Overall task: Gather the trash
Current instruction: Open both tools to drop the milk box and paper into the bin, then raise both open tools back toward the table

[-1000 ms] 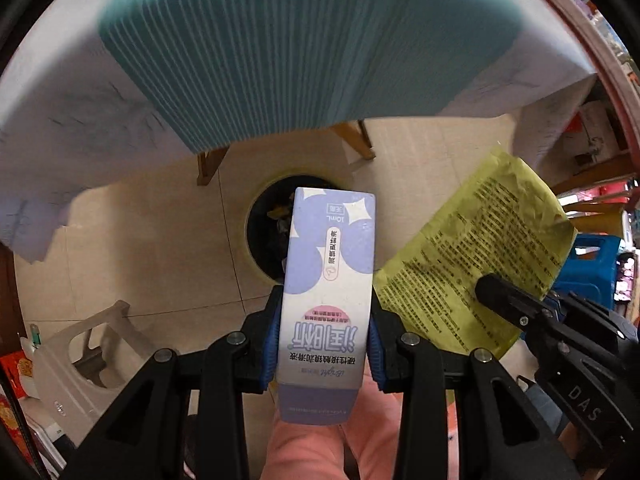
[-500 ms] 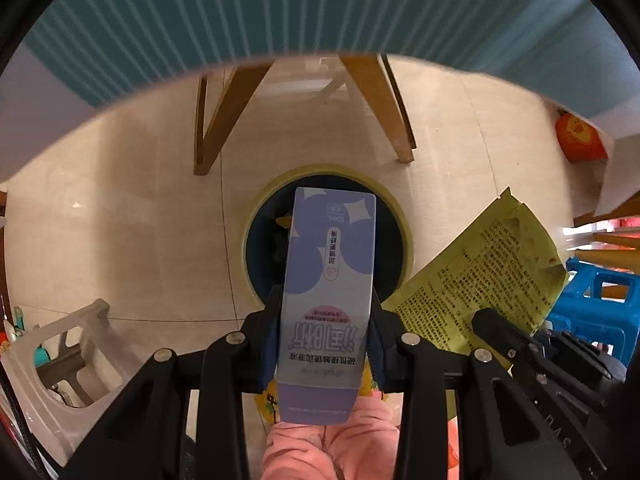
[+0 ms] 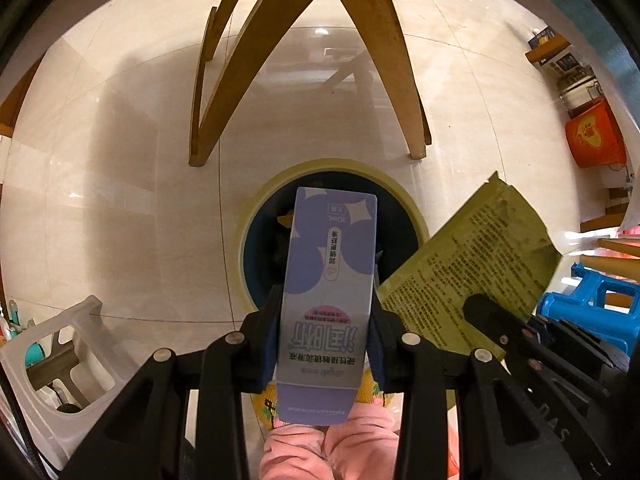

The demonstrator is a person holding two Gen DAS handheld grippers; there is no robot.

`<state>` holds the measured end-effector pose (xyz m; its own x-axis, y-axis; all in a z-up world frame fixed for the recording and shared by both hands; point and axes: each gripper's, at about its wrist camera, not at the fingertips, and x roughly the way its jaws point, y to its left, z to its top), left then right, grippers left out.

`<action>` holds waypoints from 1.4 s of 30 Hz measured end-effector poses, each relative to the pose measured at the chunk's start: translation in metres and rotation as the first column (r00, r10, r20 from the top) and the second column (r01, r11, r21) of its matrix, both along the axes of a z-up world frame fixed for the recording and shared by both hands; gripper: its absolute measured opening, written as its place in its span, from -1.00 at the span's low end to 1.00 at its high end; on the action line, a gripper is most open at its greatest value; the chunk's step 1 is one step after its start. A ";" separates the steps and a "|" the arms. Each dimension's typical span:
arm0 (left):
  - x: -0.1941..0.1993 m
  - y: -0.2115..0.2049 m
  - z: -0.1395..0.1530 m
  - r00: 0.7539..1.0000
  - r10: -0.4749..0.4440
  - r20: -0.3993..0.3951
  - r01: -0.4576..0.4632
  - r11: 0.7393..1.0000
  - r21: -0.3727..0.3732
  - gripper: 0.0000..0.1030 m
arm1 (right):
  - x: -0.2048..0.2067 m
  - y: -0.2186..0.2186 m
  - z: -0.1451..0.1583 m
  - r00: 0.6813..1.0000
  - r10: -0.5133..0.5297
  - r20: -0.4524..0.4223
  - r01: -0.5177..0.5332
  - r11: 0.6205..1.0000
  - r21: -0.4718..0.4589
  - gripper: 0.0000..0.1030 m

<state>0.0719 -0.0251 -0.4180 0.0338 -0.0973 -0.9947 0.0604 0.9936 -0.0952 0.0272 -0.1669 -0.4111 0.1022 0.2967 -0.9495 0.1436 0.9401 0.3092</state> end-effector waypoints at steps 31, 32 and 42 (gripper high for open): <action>-0.028 0.016 0.022 0.996 -0.015 0.089 0.007 0.996 0.089 0.98 | -0.008 -0.015 -0.011 0.993 -0.117 0.031 0.115 0.992 0.047 -0.08; -0.030 0.017 0.027 0.996 -0.016 0.089 0.008 0.996 0.087 0.98 | -0.010 -0.015 -0.004 0.993 -0.117 0.032 0.115 0.992 0.043 -0.08; -0.056 0.034 0.118 0.992 -0.033 0.120 0.026 0.997 0.066 0.98 | -0.033 -0.004 0.077 0.994 -0.092 0.066 0.090 0.995 0.033 -0.08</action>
<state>0.0160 0.0089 -0.2995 0.1524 -0.0362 -0.9877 0.0969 0.9951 -0.0215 -0.0053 -0.1708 -0.3345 0.1938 0.3116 -0.9302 0.2062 0.9141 0.3492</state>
